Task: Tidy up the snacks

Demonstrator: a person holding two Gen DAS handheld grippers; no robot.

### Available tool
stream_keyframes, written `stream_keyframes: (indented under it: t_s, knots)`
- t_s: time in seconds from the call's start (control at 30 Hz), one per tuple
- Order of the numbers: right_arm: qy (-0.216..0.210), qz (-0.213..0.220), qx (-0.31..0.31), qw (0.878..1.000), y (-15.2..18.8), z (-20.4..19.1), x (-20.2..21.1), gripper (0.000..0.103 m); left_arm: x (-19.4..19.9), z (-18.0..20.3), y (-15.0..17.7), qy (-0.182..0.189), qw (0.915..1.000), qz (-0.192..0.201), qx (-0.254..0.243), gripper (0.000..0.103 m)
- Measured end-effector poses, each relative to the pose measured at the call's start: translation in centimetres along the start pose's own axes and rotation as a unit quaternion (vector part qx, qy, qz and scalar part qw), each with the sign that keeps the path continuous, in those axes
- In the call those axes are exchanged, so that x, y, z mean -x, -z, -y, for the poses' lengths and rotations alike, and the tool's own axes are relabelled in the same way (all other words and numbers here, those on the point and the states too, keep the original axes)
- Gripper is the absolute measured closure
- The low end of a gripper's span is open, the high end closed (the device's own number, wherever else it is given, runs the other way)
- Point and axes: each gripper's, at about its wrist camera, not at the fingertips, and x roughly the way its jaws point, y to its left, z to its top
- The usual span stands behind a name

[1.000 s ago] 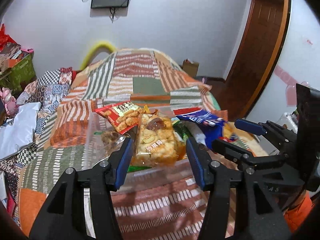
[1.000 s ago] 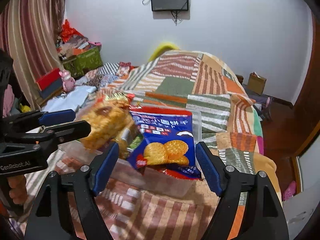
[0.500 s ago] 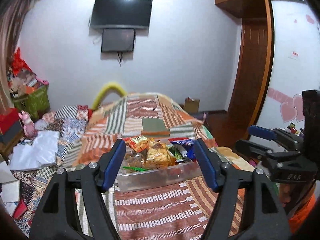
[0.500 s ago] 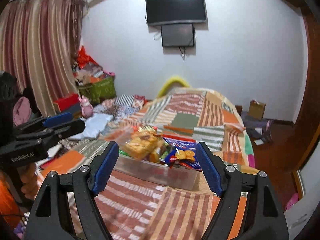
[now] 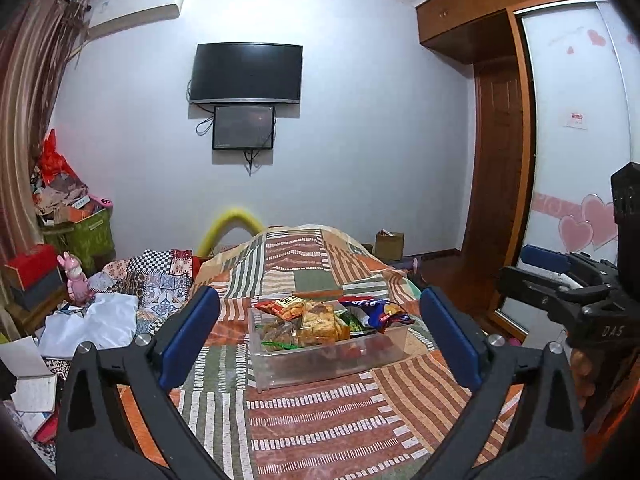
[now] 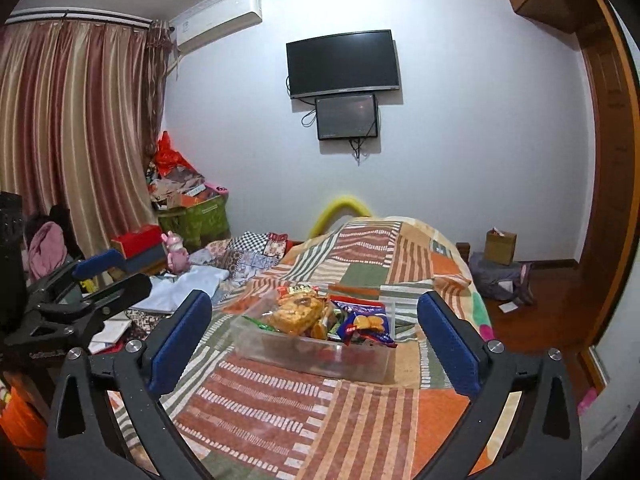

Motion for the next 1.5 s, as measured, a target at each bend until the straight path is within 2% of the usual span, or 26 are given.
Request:
stream_keyframes:
  t_s: [1.5]
  knots:
    - [-0.002, 0.006, 0.000, 1.000, 0.8, -0.5, 1.5, 0.000, -0.3, -0.2, 0.8, 0.028, 0.9991, -0.022, 0.024, 0.000]
